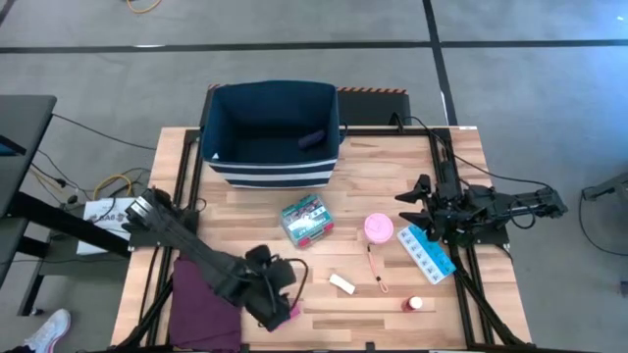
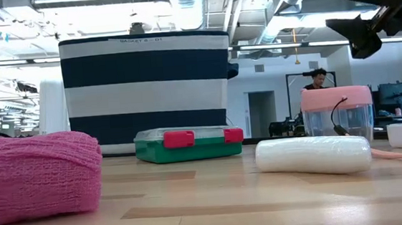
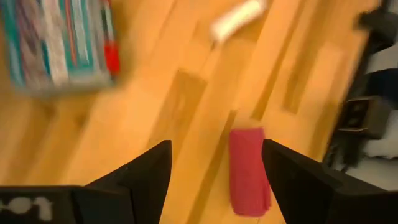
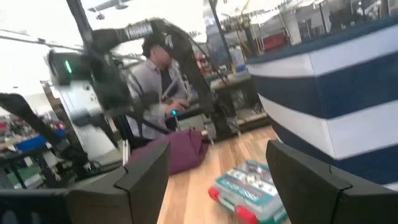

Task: Pick & place medical supplies in basket/bin
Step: Put the pink bandage into the blue bin

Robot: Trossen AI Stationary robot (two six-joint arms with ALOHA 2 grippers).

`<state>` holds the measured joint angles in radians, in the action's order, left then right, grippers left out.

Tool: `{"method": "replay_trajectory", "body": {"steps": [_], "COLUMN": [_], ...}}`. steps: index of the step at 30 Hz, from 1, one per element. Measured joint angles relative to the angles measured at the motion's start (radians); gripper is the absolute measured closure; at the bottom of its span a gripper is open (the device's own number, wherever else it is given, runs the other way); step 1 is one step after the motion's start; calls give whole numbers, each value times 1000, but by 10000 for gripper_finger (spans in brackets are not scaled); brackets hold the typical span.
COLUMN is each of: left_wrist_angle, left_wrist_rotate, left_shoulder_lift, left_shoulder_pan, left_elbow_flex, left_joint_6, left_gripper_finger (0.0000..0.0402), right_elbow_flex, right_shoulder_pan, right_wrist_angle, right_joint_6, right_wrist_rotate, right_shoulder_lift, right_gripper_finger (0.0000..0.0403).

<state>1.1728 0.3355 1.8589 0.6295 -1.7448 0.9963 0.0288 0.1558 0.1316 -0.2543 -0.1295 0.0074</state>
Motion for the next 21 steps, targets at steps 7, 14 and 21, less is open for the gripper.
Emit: {"method": "replay_trajectory", "body": {"steps": [7, 14, 21], "left_wrist_angle": [-145, -273, -279], "left_wrist_rotate": [-170, -284, -329], "left_shoulder_lift": [96, 213, 267], "left_shoulder_pan": [-1, -1, 0], "left_elbow_flex": [125, 131, 130], "left_joint_6": [106, 103, 103], "left_gripper_finger": [162, 162, 162], "right_elbow_flex": [1, 0, 0], "right_shoulder_pan": [0, 0, 0], "right_wrist_angle": [37, 30, 29], "right_joint_6": [1, 0, 0], "right_wrist_rotate": [-2, 0, 0], "right_shoulder_lift": [-1, 0, 0], "right_gripper_finger": [143, 143, 143]}}
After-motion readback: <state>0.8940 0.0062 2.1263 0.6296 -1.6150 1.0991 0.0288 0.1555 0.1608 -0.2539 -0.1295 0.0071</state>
